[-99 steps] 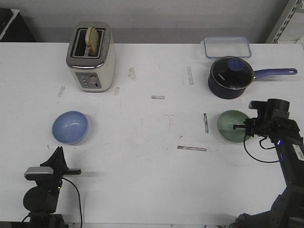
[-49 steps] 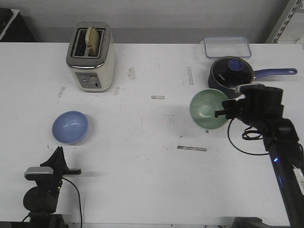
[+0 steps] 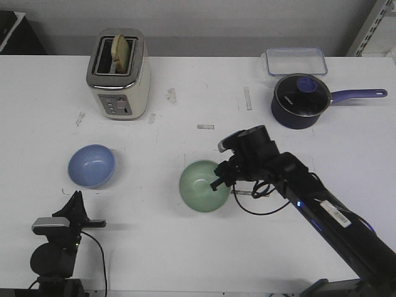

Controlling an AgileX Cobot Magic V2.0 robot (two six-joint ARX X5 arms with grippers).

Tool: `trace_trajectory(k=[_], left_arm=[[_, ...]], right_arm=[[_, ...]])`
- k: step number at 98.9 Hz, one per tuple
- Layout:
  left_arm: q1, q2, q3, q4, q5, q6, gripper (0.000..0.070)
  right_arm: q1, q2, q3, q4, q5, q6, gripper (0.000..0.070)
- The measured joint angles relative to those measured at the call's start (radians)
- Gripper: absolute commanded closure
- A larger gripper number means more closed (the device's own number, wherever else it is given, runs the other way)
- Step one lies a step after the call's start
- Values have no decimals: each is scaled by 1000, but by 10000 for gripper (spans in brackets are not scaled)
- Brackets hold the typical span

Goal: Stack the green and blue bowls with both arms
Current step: 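Drag the green bowl with the right gripper toward the table center, then release the green bowl and retract the right gripper toward the robot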

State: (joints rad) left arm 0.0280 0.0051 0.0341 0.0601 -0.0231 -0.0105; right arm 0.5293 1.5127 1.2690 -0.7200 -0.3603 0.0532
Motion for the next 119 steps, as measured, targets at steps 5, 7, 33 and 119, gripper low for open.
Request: trace_trajectory(k=[5, 7, 33, 119], left_arm=[[0, 0, 0, 0, 0, 0, 698], [0, 0, 0, 0, 0, 0, 698], [0, 0, 0, 0, 0, 0, 698], [0, 0, 0, 0, 0, 0, 698]], right_arm=[[27, 35, 0, 2, 11, 0, 699], [37, 48, 0, 3, 18, 0, 699], [106, 184, 0, 18, 74, -16, 699], [74, 83, 40, 29, 49, -23, 237]])
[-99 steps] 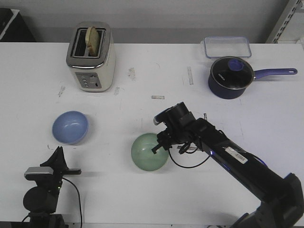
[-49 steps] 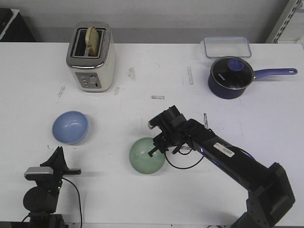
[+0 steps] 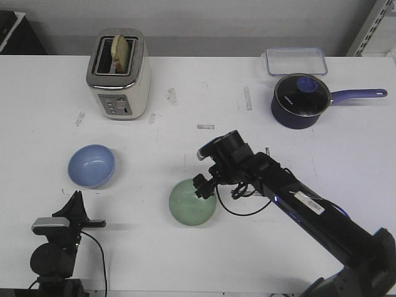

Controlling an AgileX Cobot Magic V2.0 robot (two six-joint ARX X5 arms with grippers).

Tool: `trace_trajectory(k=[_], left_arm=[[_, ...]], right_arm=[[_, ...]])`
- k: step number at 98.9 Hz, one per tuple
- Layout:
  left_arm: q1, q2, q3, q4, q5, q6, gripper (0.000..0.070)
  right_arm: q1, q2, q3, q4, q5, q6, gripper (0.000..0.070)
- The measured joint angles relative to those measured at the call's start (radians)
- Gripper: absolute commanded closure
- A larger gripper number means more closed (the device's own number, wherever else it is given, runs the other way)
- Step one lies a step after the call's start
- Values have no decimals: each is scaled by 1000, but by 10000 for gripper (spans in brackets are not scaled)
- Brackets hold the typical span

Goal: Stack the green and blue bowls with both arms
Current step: 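Release the green bowl and retract the right gripper toward the robot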

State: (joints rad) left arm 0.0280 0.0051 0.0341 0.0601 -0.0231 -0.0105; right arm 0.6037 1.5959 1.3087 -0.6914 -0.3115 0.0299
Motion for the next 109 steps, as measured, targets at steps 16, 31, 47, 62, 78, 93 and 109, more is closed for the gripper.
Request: trace_trajectory(k=[16, 31, 47, 62, 78, 93, 109], left_arm=[[0, 0, 0, 0, 0, 0, 698], [0, 0, 0, 0, 0, 0, 697], [0, 0, 0, 0, 0, 0, 697], [0, 0, 0, 0, 0, -1, 697], [0, 0, 0, 0, 0, -4, 698], [0, 0, 0, 6, 0, -4, 698], [0, 0, 2, 50, -3, -30, 698]], right_arm=[[-75, -122, 6, -2, 37, 0, 470], [-172, -227, 5, -68, 109, 0, 668], [-270, -366, -66, -48, 235, -10, 700], [-378, -498, -245, 43, 288, -25, 700], [-468, -664, -478, 177, 291, -27, 700], [-496, -817, -662, 277, 289, -41, 699], [-496, -935, -770, 323, 286, -60, 699]])
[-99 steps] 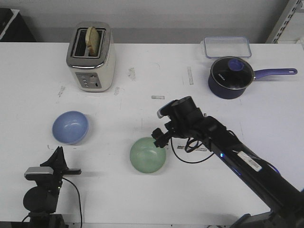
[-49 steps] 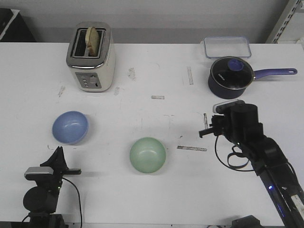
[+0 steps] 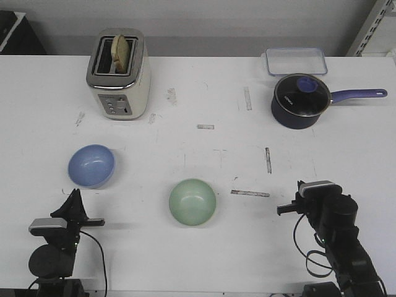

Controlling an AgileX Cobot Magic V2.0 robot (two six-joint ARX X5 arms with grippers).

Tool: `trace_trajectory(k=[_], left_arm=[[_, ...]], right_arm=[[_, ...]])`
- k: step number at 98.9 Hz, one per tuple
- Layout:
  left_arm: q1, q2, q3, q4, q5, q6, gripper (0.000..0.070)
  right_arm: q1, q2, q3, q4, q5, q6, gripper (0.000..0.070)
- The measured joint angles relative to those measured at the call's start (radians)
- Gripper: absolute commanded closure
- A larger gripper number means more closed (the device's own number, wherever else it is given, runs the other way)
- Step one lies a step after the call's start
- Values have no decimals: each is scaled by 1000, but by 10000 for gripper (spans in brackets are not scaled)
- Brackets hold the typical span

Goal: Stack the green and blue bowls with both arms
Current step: 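Release the green bowl and retract the right gripper toward the robot, then grasp the rim of the light blue bowl with the left gripper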

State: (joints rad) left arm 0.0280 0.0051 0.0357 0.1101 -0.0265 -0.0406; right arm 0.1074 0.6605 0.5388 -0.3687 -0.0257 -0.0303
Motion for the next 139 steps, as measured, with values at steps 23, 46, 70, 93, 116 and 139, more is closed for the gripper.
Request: trace_trajectory(k=[23, 46, 70, 93, 116, 139], left_arm=[[0, 34, 146, -80, 0, -10, 698], [0, 257, 514, -206, -1, 15, 696], [0, 593, 942, -448, -1, 24, 456], [0, 838, 1167, -611, -1, 27, 164], [49, 1030, 1170, -734, 0, 24, 153], [149, 1234, 1170, -829, 24, 8, 159]], right_arm=[[0, -57, -4, 26, 0, -1, 699], [0, -56, -4, 30, 0, -6, 699], [0, -56, -4, 30, 0, -7, 700], [0, -56, -4, 30, 0, -7, 700], [0, -56, -4, 29, 0, -7, 700], [0, -56, -4, 16, -1, -7, 700]])
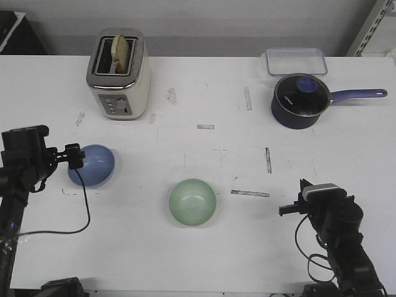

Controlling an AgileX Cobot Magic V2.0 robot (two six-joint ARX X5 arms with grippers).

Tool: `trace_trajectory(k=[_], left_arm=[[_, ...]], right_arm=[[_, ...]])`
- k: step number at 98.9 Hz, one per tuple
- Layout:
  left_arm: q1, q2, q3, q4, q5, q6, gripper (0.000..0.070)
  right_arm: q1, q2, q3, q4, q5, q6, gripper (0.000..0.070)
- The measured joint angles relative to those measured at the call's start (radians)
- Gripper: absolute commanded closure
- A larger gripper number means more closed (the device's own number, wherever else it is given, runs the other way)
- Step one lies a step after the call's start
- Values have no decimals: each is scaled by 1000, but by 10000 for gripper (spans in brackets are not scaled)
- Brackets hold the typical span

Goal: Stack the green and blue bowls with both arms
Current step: 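Grasp the rim of the light blue bowl with the left gripper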

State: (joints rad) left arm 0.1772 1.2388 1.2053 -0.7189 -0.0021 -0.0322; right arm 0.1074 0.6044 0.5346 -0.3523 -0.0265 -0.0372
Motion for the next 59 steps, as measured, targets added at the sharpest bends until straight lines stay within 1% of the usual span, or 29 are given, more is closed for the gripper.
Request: trace_trajectory(k=[5, 13, 17, 27, 35, 42, 55, 59], left_arm=[[21, 45, 0, -7, 31, -4, 162], [50, 124, 0, -19, 107, -8, 170], [59, 158, 0, -22, 127, -9, 170], [80, 233, 0, -21, 132, -11, 173], [97, 280, 0, -21, 132, -11, 193], [103, 309, 0, -22, 132, -11, 274], [105, 336, 0, -23, 132, -11, 507], [106, 336, 0, -22, 132, -11, 559]], right_arm=[[0, 0, 0, 0, 0, 0, 700], [0, 0, 0, 0, 0, 0, 700], [0, 0, 0, 0, 0, 0, 699], [0, 0, 0, -1, 0, 0, 699], [0, 0, 0, -1, 0, 0, 700], [0, 0, 0, -1, 0, 0, 699], [0, 0, 0, -1, 0, 0, 699], [0, 0, 0, -1, 0, 0, 700]])
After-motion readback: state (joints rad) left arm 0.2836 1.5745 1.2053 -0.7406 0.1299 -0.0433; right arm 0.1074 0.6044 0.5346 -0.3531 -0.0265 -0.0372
